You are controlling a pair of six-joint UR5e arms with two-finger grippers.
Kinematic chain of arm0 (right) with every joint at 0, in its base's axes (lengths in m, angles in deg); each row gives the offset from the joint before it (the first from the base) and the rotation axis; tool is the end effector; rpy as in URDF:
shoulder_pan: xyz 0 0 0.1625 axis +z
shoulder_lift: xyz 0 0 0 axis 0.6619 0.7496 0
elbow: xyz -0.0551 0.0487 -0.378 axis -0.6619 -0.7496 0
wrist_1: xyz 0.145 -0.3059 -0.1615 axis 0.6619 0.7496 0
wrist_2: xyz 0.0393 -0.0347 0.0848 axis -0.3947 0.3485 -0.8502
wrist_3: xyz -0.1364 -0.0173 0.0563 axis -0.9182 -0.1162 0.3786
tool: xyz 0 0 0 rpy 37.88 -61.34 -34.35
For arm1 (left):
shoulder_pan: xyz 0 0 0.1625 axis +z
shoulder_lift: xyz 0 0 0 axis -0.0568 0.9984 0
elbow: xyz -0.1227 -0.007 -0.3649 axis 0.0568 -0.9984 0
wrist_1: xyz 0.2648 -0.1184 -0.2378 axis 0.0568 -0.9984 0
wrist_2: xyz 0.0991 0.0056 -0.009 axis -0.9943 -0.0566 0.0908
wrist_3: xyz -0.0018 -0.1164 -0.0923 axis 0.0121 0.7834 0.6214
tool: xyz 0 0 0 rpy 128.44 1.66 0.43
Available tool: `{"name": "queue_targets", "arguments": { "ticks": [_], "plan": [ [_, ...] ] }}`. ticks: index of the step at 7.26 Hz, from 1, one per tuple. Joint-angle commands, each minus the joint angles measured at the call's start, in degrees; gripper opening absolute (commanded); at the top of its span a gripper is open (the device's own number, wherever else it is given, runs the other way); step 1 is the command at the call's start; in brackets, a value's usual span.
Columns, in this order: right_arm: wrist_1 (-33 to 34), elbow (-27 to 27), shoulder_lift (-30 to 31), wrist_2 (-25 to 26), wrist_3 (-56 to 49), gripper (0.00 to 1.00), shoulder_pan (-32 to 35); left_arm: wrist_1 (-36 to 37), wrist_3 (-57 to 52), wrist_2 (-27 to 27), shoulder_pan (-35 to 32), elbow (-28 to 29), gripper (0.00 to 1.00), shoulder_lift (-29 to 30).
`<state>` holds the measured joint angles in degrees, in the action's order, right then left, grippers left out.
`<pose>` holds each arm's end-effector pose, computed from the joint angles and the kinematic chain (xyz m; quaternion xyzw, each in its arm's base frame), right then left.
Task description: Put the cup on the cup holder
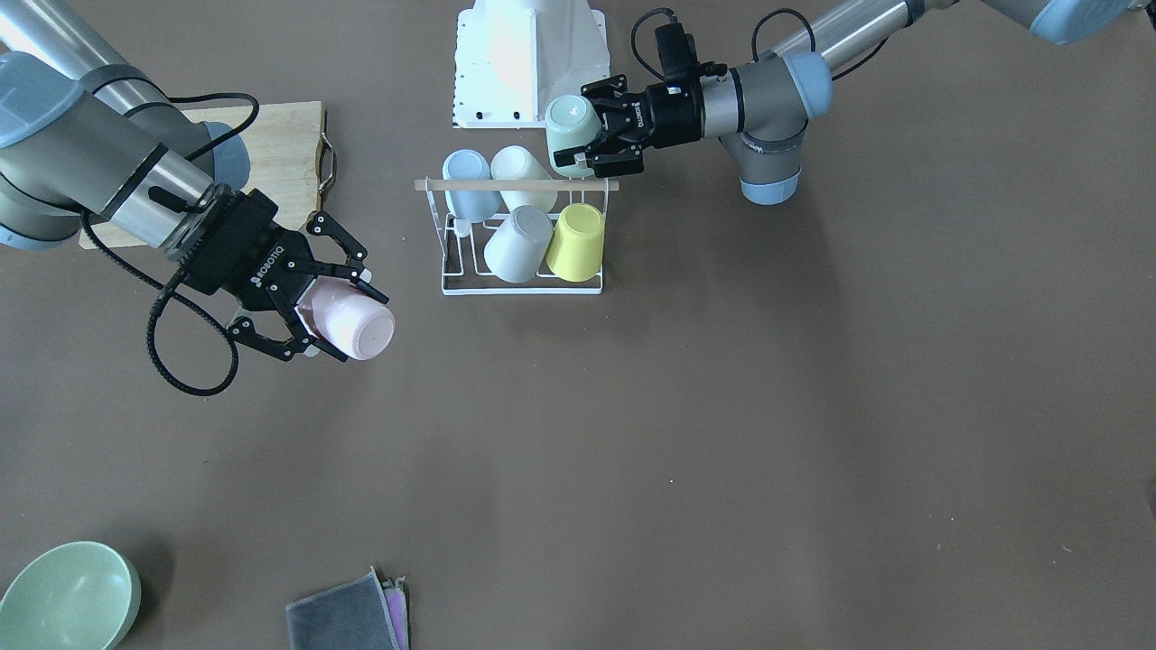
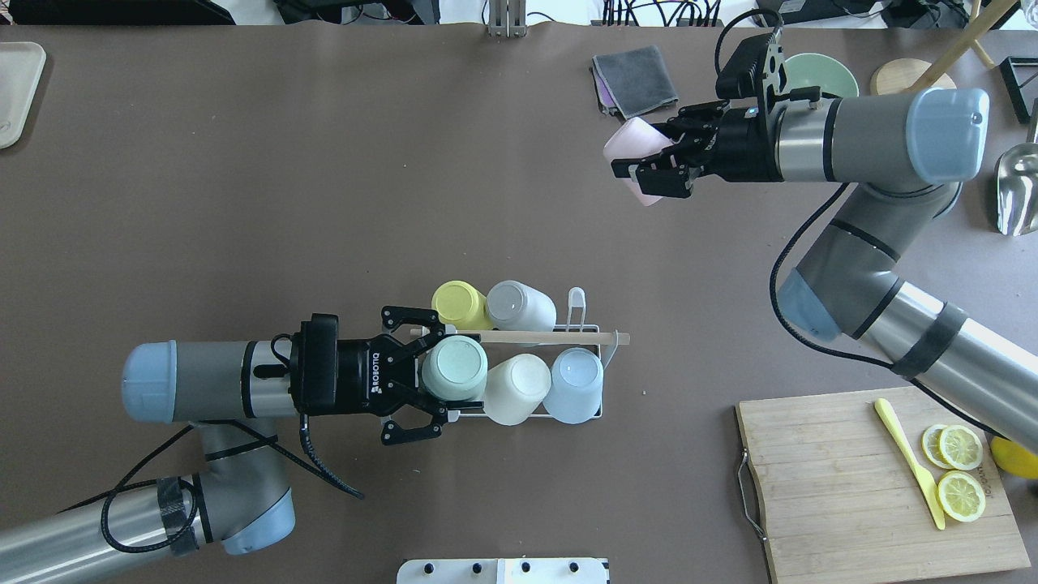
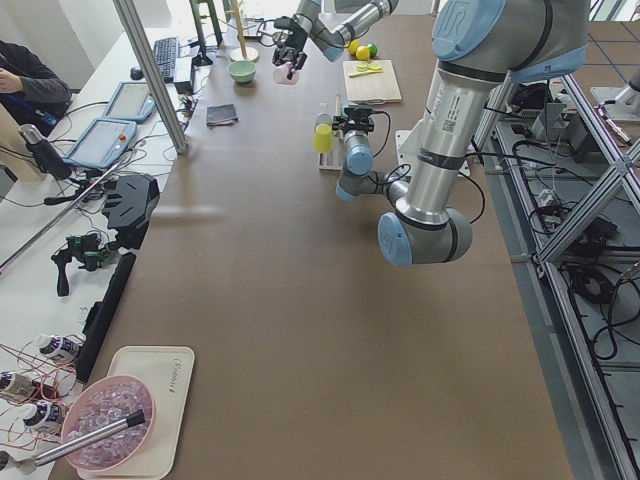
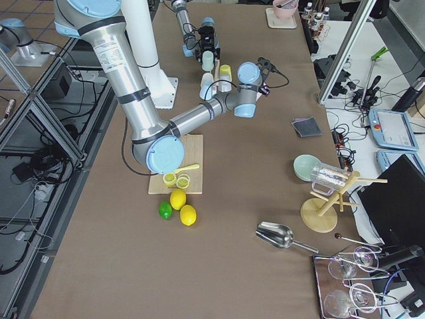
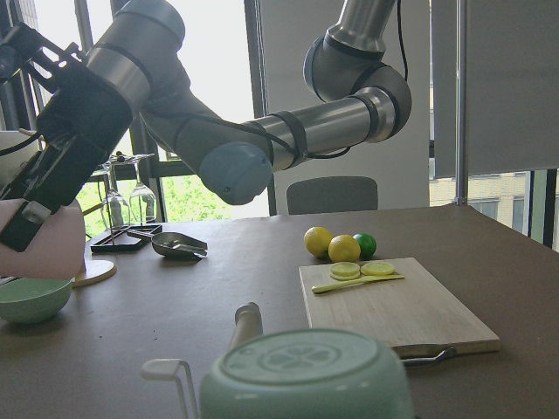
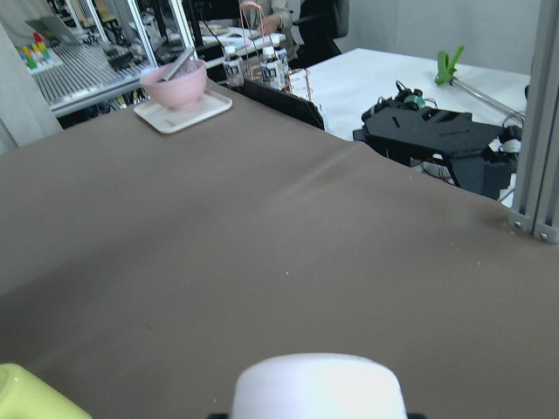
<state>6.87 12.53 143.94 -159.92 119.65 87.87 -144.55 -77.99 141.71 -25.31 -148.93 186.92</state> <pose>-0.3651 -0.4897 0.2631 0.4984 -0.5749 -0.2088 0.6144 0.4798 -0.3018 0.2331 0.6672 0.5818 0.3163 0.3411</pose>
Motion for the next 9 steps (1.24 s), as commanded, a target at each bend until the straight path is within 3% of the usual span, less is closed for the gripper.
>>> {"name": "queue_targets", "arguments": {
  "ticks": [1, 2, 4, 5, 6, 9],
  "plan": [
    [-9.42, -0.42, 0.44, 8.86, 2.18, 0.60, -5.79, 0.00, -0.01, 0.00, -0.01, 0.41, 0.00, 0.40],
    [-14.33, -0.07, 1.84, 14.30, 2.10, 0.60, -8.78, 0.00, -0.01, -0.09, -0.01, 0.94, 0.00, 1.01],
    [-16.73, 0.11, 2.29, 18.20, 1.75, 0.60, -10.38, 0.00, -0.01, 0.00, -0.01, 1.38, 0.00, 1.28],
    [-18.84, -0.06, 2.29, 22.92, 0.79, 0.60, -12.48, -0.09, -0.01, 0.00, -0.01, 1.38, 0.00, 1.20],
    [-19.29, -0.06, 2.29, 24.97, -2.70, 0.60, -14.24, -0.17, -0.01, 0.00, -0.09, 1.38, 0.99, 1.20],
    [-24.63, -1.55, 2.47, 33.83, -9.39, 0.60, -19.86, -0.26, -0.01, -0.09, -0.09, 1.30, 0.99, 1.20]
  ]
}}
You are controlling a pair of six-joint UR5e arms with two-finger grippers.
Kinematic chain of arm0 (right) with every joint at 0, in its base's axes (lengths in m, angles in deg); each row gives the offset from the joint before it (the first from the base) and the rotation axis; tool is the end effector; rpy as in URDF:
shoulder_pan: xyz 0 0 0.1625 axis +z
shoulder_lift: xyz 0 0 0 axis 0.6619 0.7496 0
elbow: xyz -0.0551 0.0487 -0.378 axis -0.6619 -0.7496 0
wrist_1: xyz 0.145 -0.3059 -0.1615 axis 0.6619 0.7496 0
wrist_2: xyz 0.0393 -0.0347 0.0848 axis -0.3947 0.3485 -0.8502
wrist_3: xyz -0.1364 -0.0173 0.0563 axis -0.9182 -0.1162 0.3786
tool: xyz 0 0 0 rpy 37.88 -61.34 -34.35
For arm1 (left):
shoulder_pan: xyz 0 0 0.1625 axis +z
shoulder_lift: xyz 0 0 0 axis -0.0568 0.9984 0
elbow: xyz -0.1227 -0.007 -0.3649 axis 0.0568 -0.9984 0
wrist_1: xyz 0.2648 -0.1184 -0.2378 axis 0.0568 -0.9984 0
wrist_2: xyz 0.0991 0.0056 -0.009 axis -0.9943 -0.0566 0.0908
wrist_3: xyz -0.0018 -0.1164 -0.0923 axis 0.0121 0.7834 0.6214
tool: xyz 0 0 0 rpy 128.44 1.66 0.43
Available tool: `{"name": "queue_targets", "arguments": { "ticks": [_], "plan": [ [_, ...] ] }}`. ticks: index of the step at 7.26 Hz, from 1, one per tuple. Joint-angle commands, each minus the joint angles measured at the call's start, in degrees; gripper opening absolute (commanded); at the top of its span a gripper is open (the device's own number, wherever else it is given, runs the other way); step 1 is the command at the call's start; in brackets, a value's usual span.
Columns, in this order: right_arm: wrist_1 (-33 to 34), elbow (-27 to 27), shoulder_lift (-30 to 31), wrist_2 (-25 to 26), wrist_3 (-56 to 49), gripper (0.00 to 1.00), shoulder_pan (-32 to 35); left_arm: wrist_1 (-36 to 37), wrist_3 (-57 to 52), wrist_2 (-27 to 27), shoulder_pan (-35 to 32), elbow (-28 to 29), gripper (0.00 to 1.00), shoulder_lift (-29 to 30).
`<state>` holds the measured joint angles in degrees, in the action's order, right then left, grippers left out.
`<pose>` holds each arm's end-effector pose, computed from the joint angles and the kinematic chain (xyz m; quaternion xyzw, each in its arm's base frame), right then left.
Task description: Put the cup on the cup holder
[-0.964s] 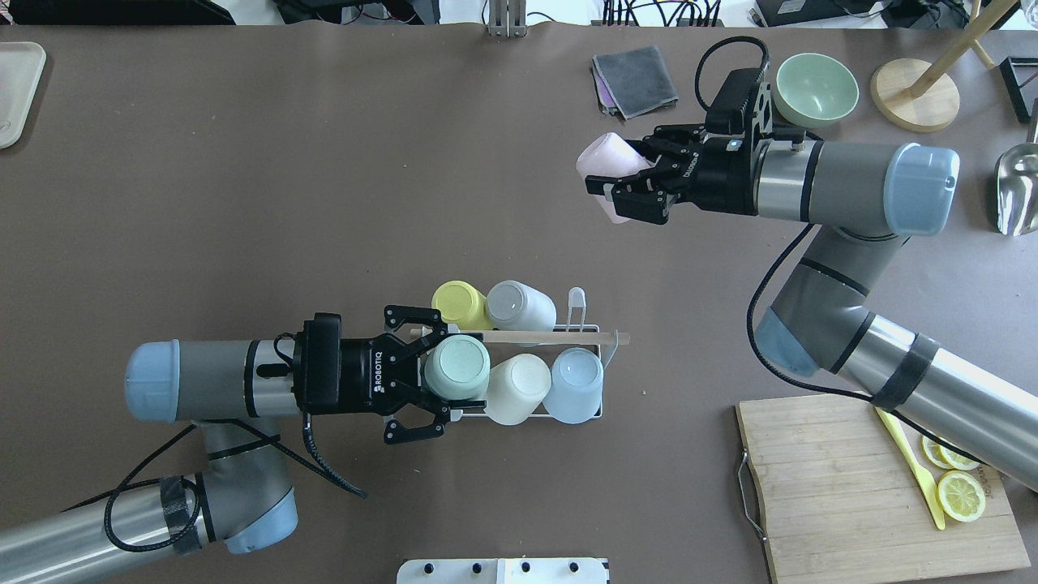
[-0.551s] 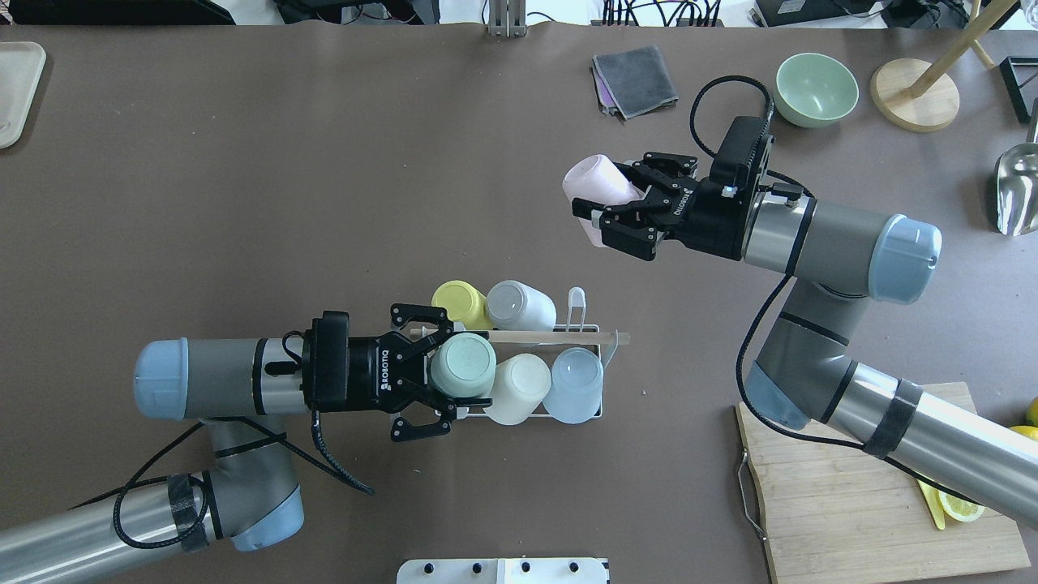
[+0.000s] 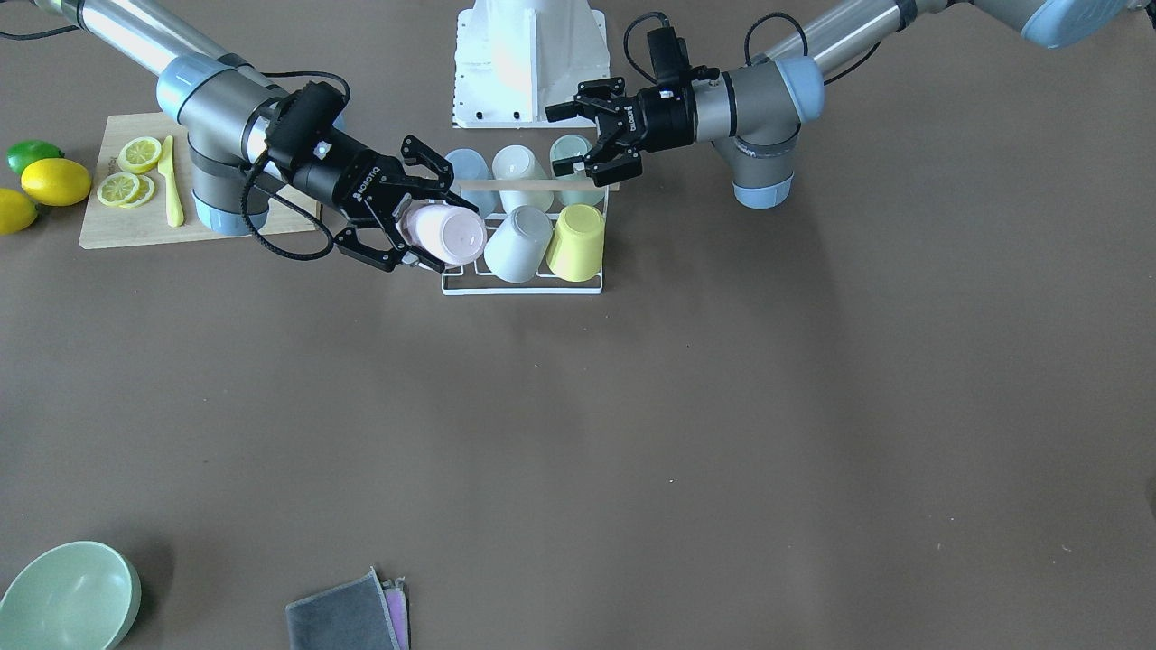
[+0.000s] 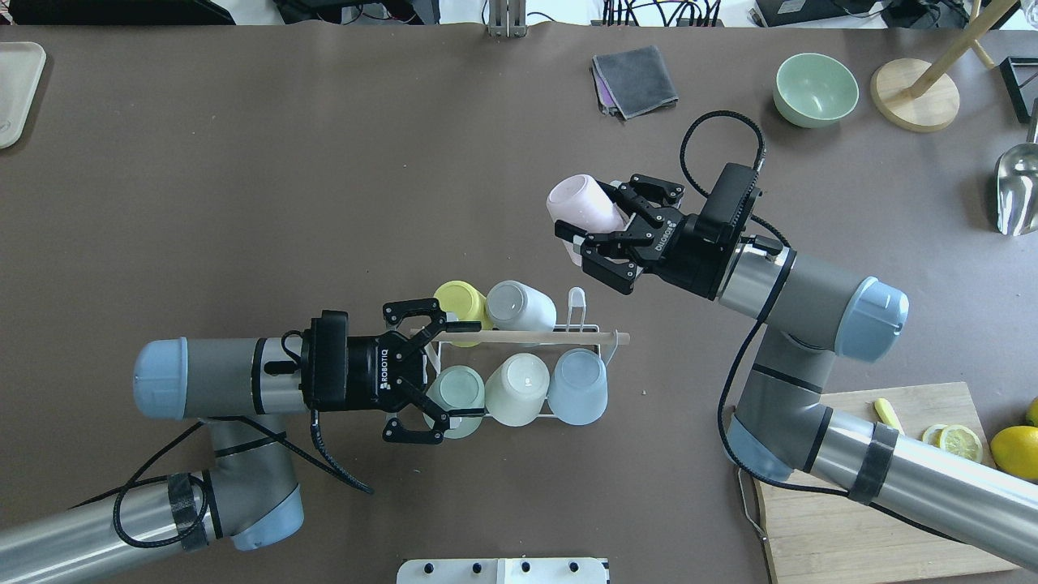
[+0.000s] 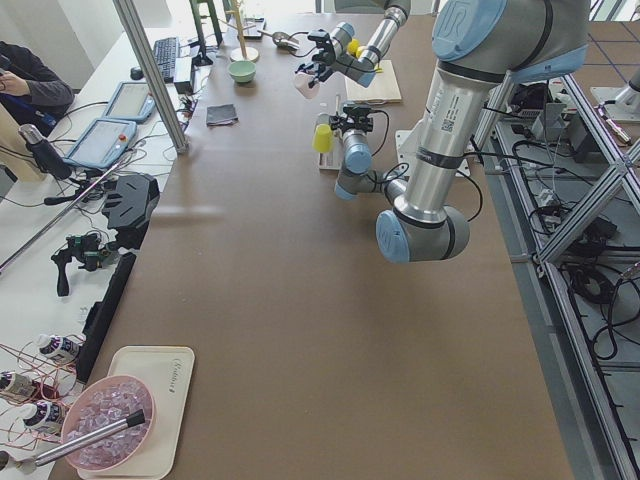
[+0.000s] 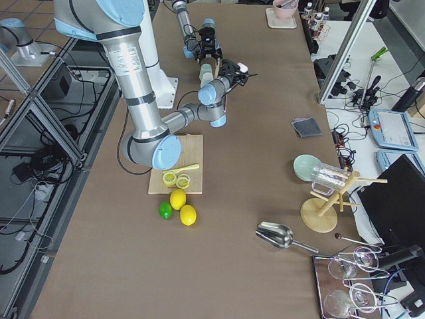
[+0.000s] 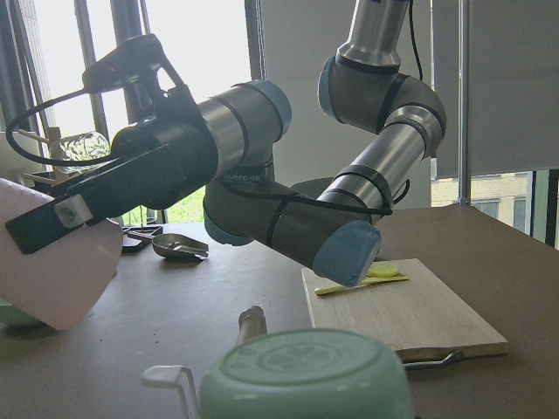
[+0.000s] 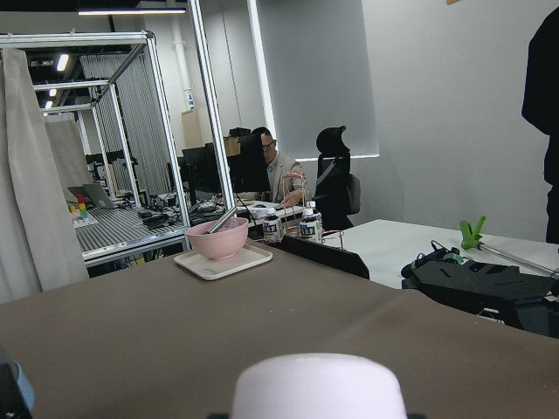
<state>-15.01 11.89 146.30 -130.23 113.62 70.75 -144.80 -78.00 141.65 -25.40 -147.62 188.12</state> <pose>-0.4184 -0.4048 0.2499 0.6309 -0.5847 -0.1001 0.5001 0.4858 -0.3054 0.2300 0.6684 0.5813 0.3152 0.3407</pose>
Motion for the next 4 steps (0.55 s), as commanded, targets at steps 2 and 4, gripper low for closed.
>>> {"name": "queue_targets", "arguments": {
  "ticks": [2, 4],
  "plan": [
    [-5.39, -1.08, 0.37, 8.80, -6.70, 0.60, -5.03, -0.10, 0.00, -0.03, -0.01, -0.02, 0.99, 0.00],
    [-6.99, -1.35, 0.73, 11.80, -8.56, 0.60, -6.10, -0.10, 0.00, -0.03, -0.09, -0.10, 0.99, 0.00]
  ]
}}
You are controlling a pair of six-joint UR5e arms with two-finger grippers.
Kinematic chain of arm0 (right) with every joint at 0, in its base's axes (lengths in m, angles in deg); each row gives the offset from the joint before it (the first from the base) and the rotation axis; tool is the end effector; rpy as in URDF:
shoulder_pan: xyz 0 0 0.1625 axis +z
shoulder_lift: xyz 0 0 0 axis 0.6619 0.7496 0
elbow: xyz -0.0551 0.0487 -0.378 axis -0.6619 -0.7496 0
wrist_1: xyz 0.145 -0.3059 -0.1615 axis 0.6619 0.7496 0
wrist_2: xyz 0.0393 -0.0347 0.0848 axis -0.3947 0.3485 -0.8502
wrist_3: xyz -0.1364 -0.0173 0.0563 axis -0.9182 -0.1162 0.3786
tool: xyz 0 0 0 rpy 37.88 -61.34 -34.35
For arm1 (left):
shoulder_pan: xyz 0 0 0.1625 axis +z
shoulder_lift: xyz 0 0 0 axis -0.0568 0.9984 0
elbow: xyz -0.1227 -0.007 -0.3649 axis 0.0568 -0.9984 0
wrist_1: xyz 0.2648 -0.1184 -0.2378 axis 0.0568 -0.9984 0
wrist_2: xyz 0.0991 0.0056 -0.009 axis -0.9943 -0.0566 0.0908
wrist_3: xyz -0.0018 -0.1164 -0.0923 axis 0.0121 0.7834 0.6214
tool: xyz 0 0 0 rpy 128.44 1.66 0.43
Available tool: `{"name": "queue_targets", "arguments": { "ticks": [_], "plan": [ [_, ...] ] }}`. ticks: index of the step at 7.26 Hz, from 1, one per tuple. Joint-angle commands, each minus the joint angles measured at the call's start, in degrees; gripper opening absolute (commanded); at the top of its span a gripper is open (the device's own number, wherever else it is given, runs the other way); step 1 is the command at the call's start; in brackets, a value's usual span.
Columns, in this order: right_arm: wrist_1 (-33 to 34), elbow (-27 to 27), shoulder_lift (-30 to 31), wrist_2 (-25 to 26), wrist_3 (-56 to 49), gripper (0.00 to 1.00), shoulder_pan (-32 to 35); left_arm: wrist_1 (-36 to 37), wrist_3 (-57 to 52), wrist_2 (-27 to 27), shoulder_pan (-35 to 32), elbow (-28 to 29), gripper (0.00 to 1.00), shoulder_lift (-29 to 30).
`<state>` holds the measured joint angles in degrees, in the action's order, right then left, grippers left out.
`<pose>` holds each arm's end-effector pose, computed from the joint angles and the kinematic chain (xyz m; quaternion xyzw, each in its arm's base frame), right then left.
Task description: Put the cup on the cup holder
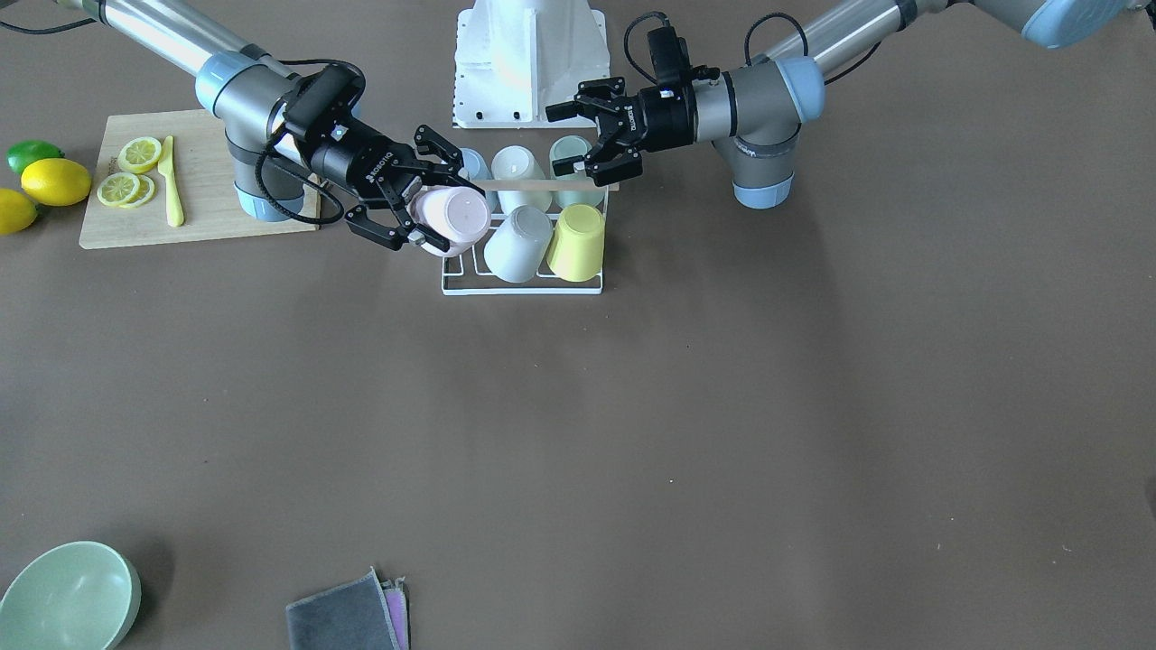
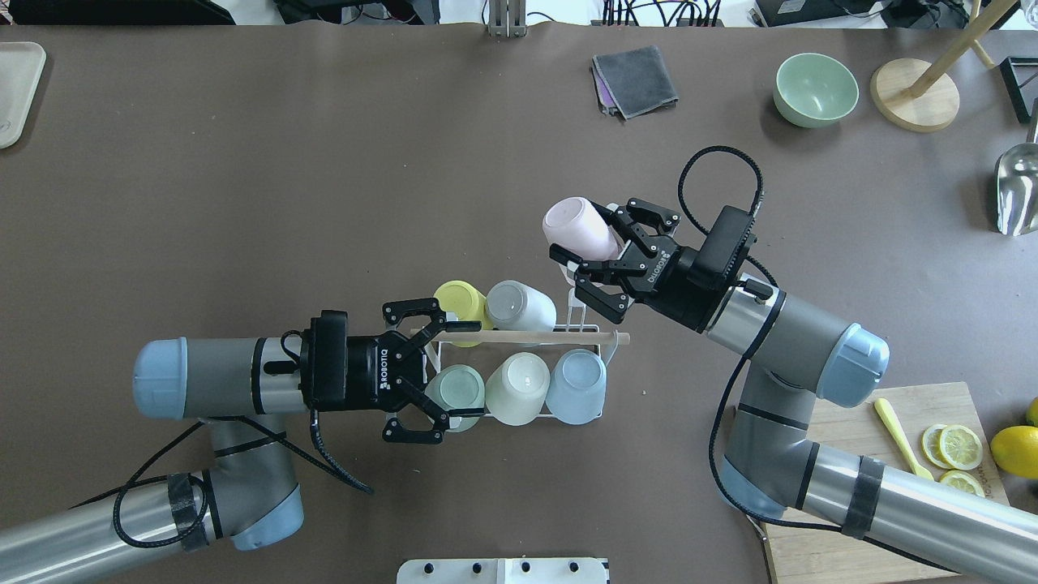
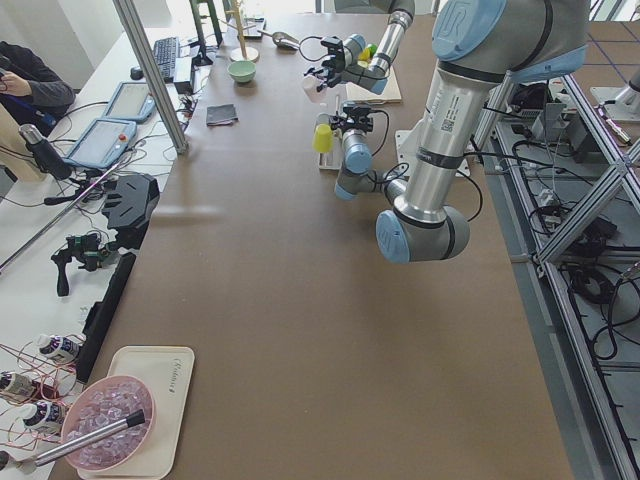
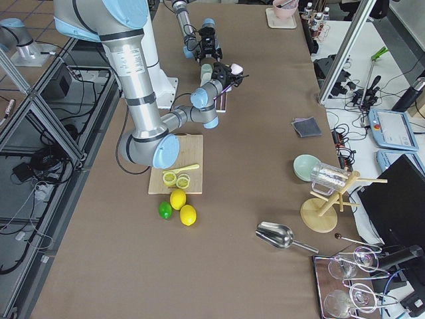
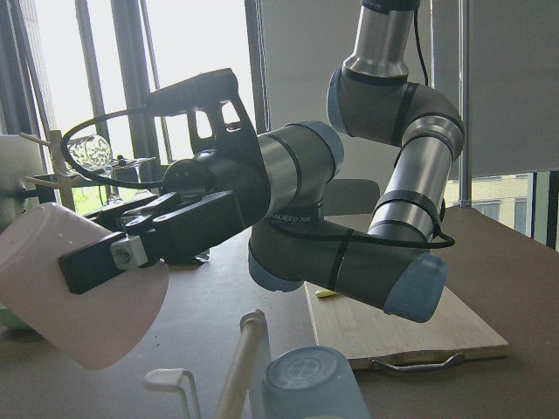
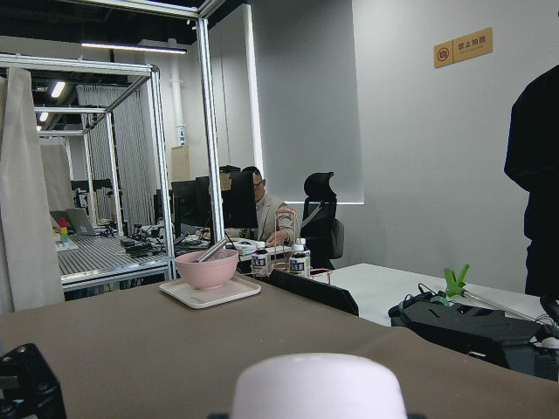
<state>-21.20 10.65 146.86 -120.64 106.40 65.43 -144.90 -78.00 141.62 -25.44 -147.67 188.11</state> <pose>-0.4293 -0.3799 0.2586 0.6754 -0.5550 -0.0714 0.4804 0.4851 -0.3056 0.2296 0.6692 0.5812 0.3144 0.3399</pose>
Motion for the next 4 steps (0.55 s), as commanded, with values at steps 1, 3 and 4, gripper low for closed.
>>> {"name": "queue_targets", "arguments": {
  "ticks": [1, 3, 4],
  "plan": [
    [-1.24, -0.12, -0.01, 4.15, -1.53, 0.60, -1.40, 0.08, 0.00, 0.00, -0.14, -0.23, 0.99, 0.09],
    [-1.51, -0.20, -0.54, 6.61, -2.84, 0.60, -3.15, 3.92, -0.09, 0.00, -1.89, -2.51, 0.99, -0.26],
    [-1.60, -0.29, -0.62, 6.98, -3.28, 0.60, -3.94, 8.82, -0.09, 0.00, -3.12, -4.52, 0.99, -0.70]
  ]
}}
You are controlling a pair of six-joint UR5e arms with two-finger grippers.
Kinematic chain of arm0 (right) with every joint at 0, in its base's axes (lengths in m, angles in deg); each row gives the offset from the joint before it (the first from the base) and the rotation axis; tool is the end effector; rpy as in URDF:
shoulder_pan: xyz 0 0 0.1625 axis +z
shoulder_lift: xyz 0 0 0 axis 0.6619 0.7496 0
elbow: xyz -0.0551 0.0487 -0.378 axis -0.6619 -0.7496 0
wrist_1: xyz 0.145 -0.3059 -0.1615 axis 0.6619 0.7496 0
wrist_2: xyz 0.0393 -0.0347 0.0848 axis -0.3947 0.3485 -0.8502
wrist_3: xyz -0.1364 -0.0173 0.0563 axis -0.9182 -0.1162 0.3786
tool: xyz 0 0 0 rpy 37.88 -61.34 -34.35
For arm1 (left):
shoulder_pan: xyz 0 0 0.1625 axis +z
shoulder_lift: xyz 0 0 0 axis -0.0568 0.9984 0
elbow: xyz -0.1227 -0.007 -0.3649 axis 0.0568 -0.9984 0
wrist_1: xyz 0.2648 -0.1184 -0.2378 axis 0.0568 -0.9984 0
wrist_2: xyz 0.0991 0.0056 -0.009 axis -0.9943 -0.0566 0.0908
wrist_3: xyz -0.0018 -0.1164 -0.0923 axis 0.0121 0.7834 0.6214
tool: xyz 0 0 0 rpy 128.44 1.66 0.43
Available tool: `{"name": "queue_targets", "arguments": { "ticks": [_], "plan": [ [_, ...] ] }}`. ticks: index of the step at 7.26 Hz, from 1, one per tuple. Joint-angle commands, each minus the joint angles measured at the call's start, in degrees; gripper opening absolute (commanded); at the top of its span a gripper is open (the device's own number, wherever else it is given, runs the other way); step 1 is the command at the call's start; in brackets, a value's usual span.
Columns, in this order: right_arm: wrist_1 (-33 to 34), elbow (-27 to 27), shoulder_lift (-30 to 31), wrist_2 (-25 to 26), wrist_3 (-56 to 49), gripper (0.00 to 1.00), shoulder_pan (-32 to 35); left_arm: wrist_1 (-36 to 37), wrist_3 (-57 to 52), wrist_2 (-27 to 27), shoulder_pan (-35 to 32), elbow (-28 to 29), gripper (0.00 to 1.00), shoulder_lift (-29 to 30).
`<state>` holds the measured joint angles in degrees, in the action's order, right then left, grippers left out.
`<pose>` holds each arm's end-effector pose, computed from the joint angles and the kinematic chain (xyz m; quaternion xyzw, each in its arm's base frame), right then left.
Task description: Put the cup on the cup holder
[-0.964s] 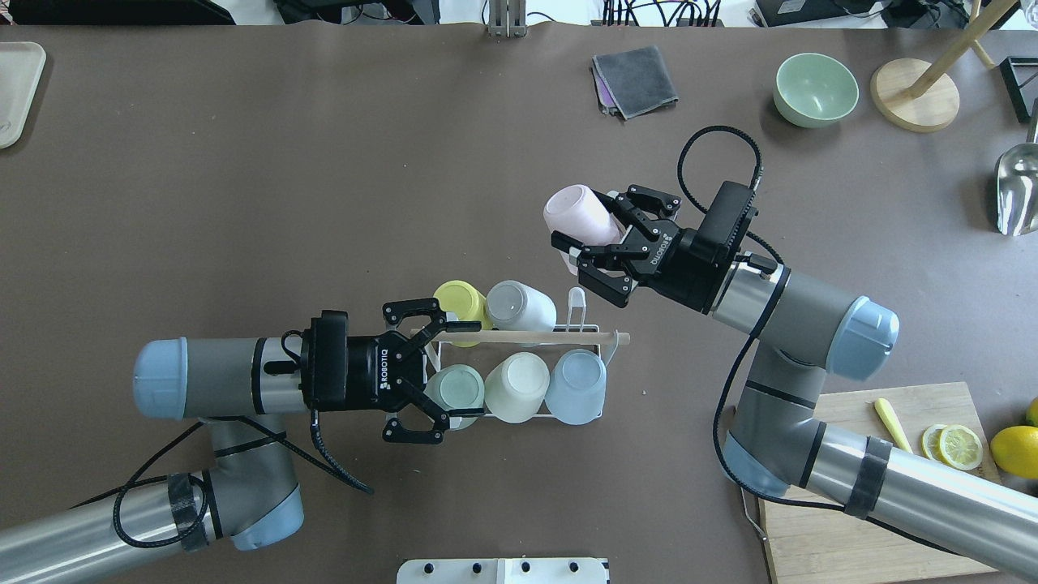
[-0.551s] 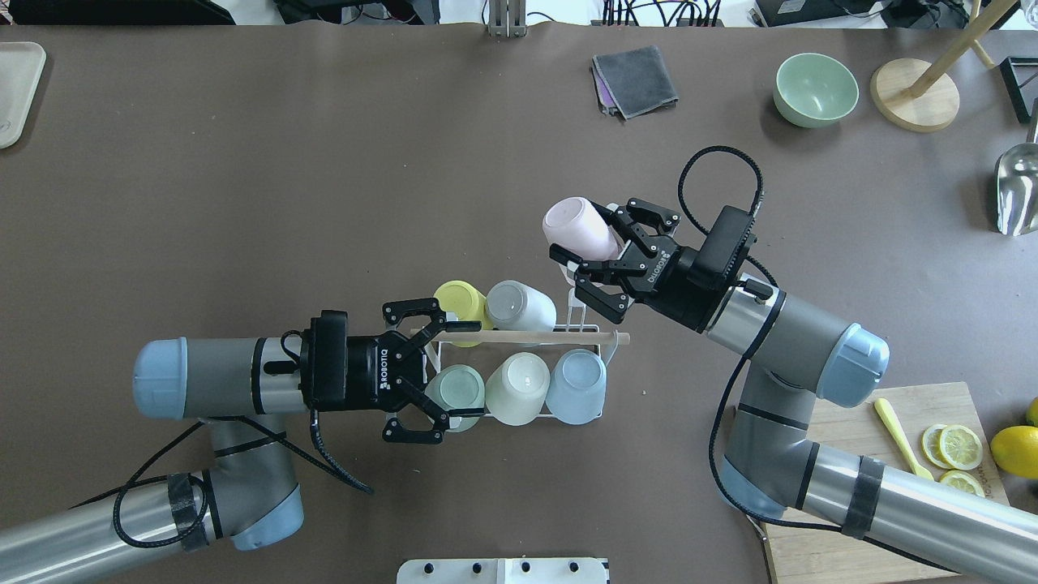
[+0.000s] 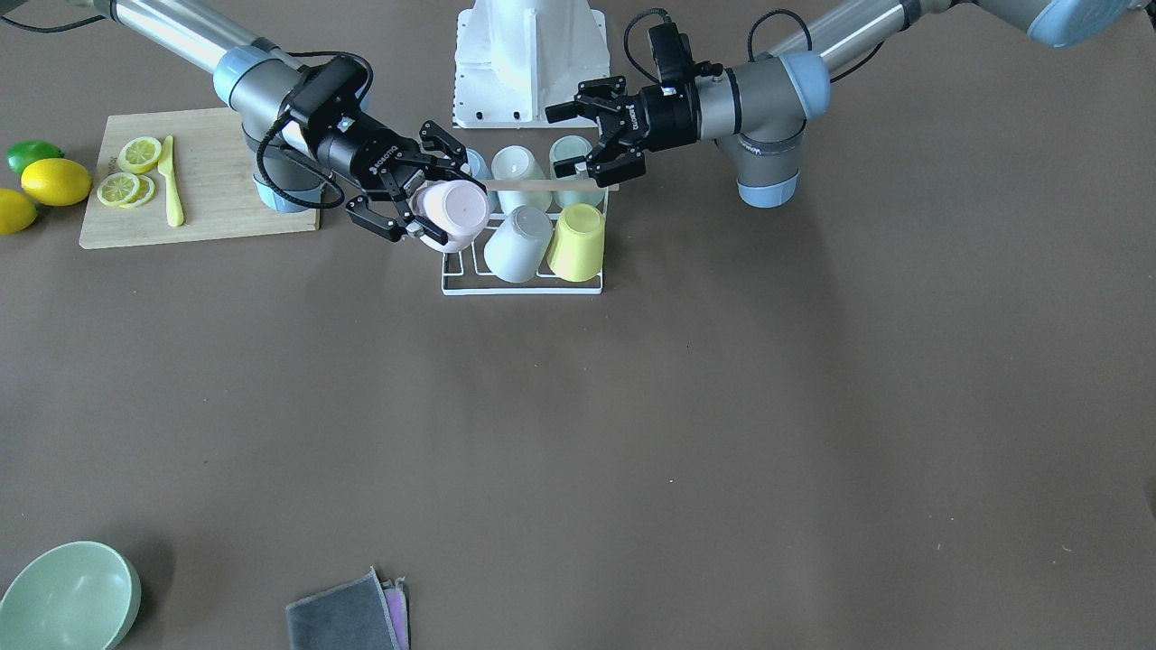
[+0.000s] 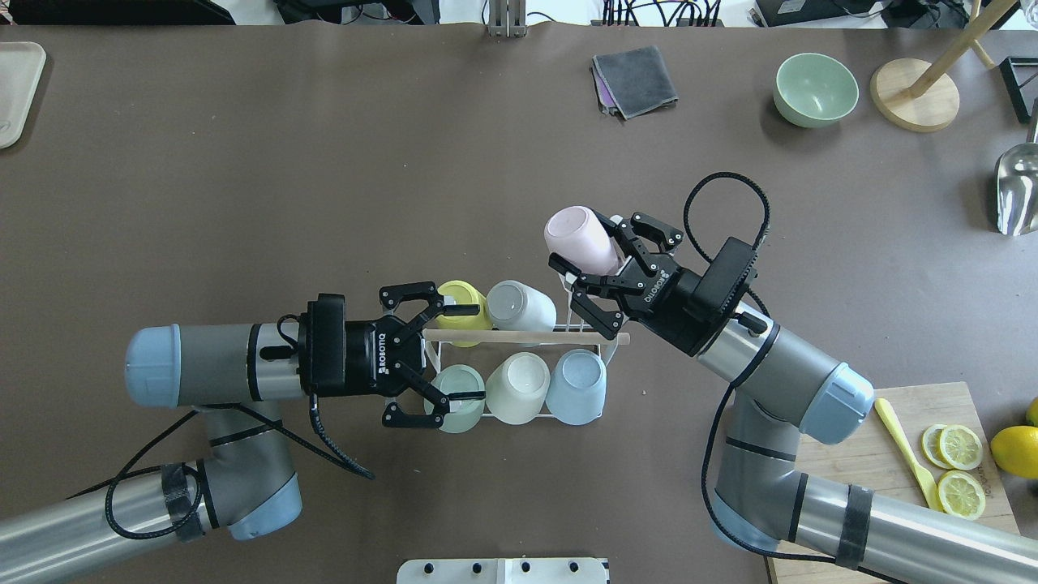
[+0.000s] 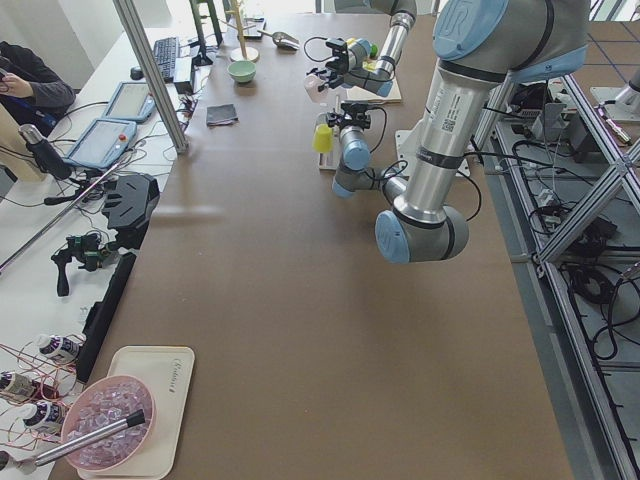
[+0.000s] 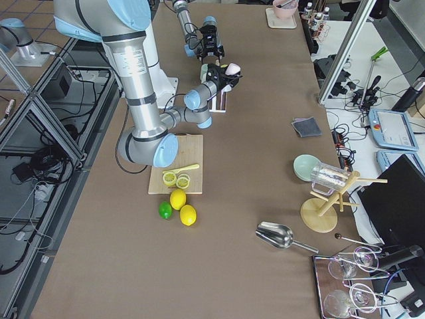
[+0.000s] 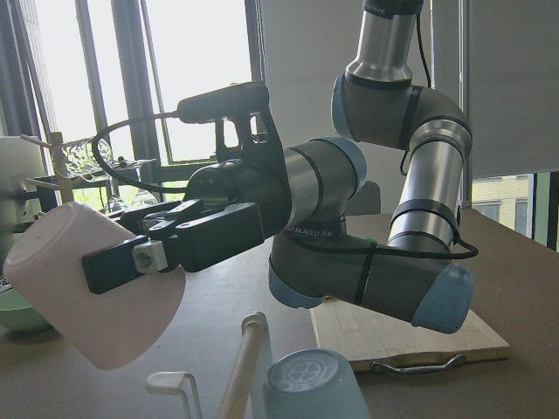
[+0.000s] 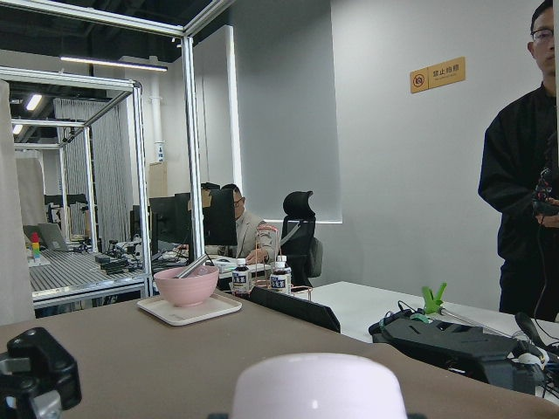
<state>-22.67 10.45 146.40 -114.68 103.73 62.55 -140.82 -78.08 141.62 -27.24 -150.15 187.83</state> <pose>-0.4365 -0.3692 0.2567 0.6893 -0.5401 -0.0453 0.4807 0.4745 -0.3204 0.2198 0.6716 0.5669 0.3156 0.3576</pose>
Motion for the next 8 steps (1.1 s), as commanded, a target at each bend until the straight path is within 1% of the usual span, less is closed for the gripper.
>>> {"name": "queue_targets", "arguments": {
  "ticks": [1, 2, 3, 4, 6, 7, 8],
  "plan": [
    [-1.51, -1.22, -0.78, 2.24, -1.66, 0.60, -1.94, 9.41, -0.10, 0.09, -2.55, -3.10, 0.99, -0.51],
    [-3.18, -2.19, -0.96, 2.51, -2.80, 0.60, -2.21, 14.94, -0.10, 0.09, -4.22, -4.42, 0.99, -0.51],
    [-3.20, -2.37, -0.87, 2.77, -2.82, 0.60, -2.21, 22.82, -0.01, 0.18, -5.97, -7.30, 0.99, -1.38],
    [-3.28, -2.29, -0.96, 4.08, -2.90, 0.60, -2.30, 31.25, -0.01, 0.18, -8.08, -9.85, 0.99, -2.08],
    [-4.50, -2.37, -1.31, 7.15, -4.91, 0.60, -4.13, 51.45, -0.01, 0.00, -11.51, -12.59, 0.99, -2.18],
    [-6.17, -2.46, -1.31, 7.43, -6.06, 0.60, -4.66, 61.21, -0.01, 0.00, -13.27, -13.99, 0.99, -2.18],
    [-6.36, -2.46, -1.22, 7.96, -6.33, 0.60, -5.02, 71.84, -0.10, 0.09, -15.29, -15.23, 0.99, -2.26]
  ]
}}
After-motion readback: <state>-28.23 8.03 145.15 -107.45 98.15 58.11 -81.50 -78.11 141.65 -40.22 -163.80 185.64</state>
